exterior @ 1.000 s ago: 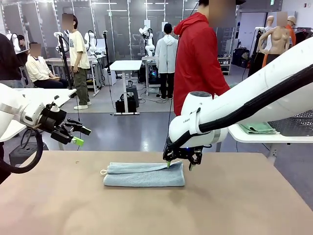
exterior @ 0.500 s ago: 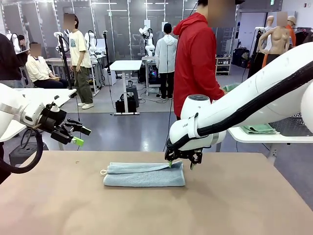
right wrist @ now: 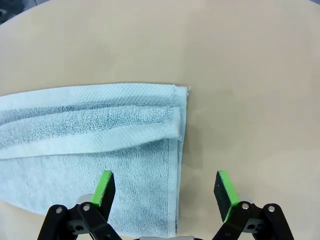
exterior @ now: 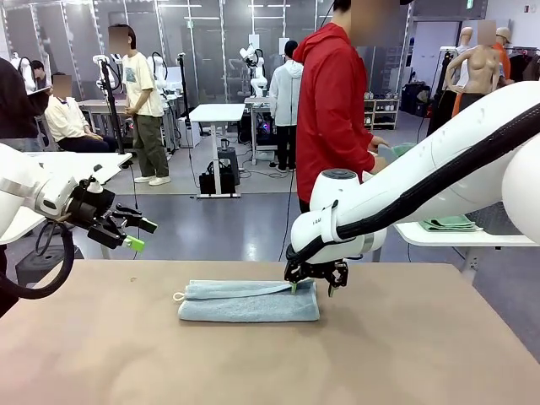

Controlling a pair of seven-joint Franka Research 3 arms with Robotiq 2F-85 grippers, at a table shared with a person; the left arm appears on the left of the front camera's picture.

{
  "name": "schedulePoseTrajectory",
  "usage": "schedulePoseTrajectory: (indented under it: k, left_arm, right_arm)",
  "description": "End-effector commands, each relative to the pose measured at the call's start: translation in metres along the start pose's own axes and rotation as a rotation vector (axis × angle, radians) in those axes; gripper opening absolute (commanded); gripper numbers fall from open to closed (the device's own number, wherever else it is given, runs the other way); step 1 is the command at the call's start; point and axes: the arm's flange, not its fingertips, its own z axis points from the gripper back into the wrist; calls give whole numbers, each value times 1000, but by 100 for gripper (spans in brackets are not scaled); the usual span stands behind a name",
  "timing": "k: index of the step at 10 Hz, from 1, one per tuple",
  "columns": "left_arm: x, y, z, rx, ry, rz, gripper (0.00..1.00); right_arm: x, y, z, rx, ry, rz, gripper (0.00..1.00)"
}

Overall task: Fold the towels and place them in the basket.
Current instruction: When a person lays out a Towel with hook on the table, fold it in half twice.

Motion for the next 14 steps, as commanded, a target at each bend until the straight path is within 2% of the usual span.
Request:
schedulePoseTrajectory:
  k: [1, 4, 5, 7, 8, 12, 13, 14]
  left_arm:
    - [2, 0, 0, -1, 2, 17, 100]
    - [2, 0, 0, -1, 2, 17, 100]
    - [2, 0, 0, -1, 2, 17, 100]
    - [2, 0, 0, -1, 2, 17, 100]
    - [2, 0, 0, -1, 2, 17, 100]
    - [2, 0, 0, -1, 2, 17, 100]
    - [2, 0, 0, -1, 2, 17, 100]
    - [2, 0, 0, -1, 2, 17, 100]
  right_arm:
    - [7, 10, -4, -40, 10, 1, 80]
    - [10, 13, -7, -65, 17, 12, 80]
    - [9, 13, -7, -61, 16, 12, 64]
    - [10, 15, -10, -69, 33, 2, 64]
    - [11, 15, -11, -73, 34, 5, 56]
    - [11, 15, -14, -89, 29, 0, 56]
    - [12, 16, -14, -90, 34, -7, 36]
    - [11, 15, -14, -95, 33, -11, 36]
